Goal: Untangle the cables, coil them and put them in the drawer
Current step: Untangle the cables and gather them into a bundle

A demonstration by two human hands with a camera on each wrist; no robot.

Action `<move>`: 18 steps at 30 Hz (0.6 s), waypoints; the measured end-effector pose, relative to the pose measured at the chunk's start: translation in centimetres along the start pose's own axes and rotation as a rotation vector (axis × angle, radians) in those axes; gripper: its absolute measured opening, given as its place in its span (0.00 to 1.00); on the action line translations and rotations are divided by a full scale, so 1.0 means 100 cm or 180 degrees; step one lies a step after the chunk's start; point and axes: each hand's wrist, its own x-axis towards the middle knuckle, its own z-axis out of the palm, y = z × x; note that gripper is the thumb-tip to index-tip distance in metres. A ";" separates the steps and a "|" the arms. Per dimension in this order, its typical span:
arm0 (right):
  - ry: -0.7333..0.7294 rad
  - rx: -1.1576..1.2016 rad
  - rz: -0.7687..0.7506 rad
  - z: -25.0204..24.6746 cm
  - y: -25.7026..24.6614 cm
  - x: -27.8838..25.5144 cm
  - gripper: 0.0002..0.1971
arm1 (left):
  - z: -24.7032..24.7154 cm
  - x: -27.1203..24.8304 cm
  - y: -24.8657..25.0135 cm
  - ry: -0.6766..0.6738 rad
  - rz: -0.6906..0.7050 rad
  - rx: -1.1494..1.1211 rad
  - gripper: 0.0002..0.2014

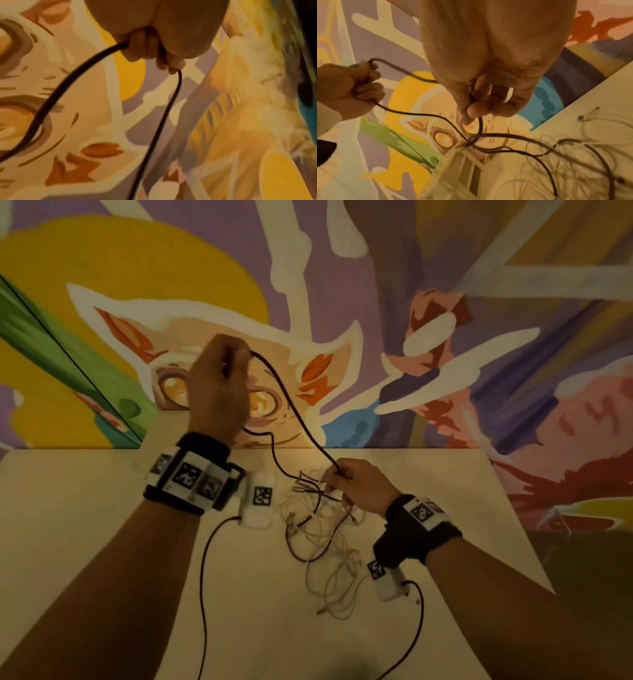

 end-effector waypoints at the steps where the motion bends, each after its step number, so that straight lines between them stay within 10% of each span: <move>1: -0.0019 -0.0019 0.0009 -0.005 0.001 0.000 0.09 | -0.009 0.008 -0.004 0.0200 -0.0033 0.0044 0.05; 10: 0.0120 0.0674 -0.0071 -0.040 -0.006 -0.018 0.10 | -0.031 -0.049 -0.084 -0.0459 -0.1110 0.1371 0.11; 18: 0.0530 0.0783 -0.0187 -0.065 -0.004 -0.029 0.11 | -0.065 -0.154 -0.167 -0.2599 -0.2177 0.1823 0.14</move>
